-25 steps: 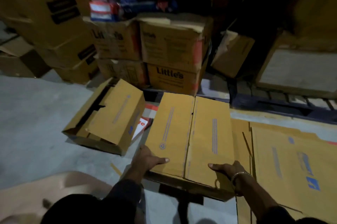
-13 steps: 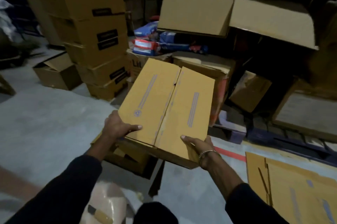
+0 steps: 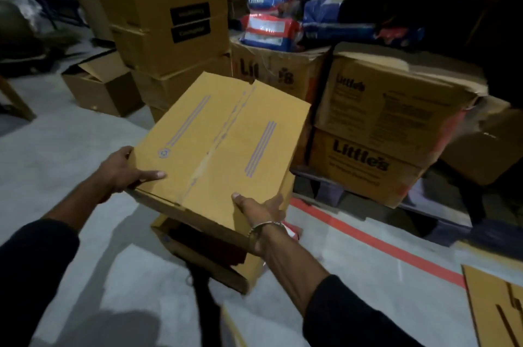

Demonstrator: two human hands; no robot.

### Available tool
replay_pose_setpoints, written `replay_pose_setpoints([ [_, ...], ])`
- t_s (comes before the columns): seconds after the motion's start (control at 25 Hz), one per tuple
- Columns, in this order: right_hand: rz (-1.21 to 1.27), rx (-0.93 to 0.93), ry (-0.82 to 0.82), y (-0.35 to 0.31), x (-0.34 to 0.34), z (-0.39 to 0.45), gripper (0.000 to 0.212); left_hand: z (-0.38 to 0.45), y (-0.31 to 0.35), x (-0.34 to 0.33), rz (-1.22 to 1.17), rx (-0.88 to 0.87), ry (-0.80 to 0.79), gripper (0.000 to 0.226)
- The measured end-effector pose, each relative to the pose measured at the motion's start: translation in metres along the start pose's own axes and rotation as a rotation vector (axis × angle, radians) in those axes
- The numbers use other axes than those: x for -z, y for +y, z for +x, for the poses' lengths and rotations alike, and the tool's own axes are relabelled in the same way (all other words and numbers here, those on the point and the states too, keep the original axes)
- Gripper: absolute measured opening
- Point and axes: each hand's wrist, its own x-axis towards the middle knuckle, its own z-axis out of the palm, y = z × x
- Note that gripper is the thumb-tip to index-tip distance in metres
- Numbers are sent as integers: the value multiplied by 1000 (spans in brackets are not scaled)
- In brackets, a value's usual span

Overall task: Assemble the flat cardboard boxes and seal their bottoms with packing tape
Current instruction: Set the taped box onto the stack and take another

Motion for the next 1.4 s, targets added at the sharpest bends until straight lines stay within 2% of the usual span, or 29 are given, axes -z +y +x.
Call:
replay_pose_setpoints([
  [0.12,-69,-69,4,36,-28,20,122,30,-38,-36,19,-18,36,113],
  [0.24,-237,-5,47,79,-49,31,113,38,-81,-100,164,-122,-26,102],
  [0.36,-399,93,114,95,-65,40,110,50,-100,-130,193,-200,-22,57],
  [0.4,-432,110,121,94,-69,43,109,53,-101,-132,219,-216,-23,50],
  [0.48,-428,111,117,87,-77,44,106,49,-99,-137,187,-241,-10,41],
  [0.6,-379,51,132,74,-64,29,105,10,-62,-151,-13,-240,32,33],
  [0.64,-356,40,91,69,-55,22,105,-11,-47,-154,-38,-258,94,33],
  [0.76,-389,121,-10,45,-14,2,105,-85,1,-156,32,-379,417,28],
  [0.84,-557,205,-1,28,27,-19,93,-140,41,-164,80,-371,475,26],
  [1.0,-745,252,97,11,130,-82,72,-253,115,-213,242,-483,175,27],
  [1.12,-850,162,98,28,217,-122,64,-299,147,-259,309,-407,-156,26],
  [1.24,-950,21,124,68,324,-151,58,-354,179,-309,501,-443,-449,40],
  [1.32,-952,-85,127,104,391,-159,56,-394,203,-344,538,-501,-496,38],
  [1.4,-938,-193,149,146,448,-159,51,-436,212,-384,513,-542,-450,30],
])
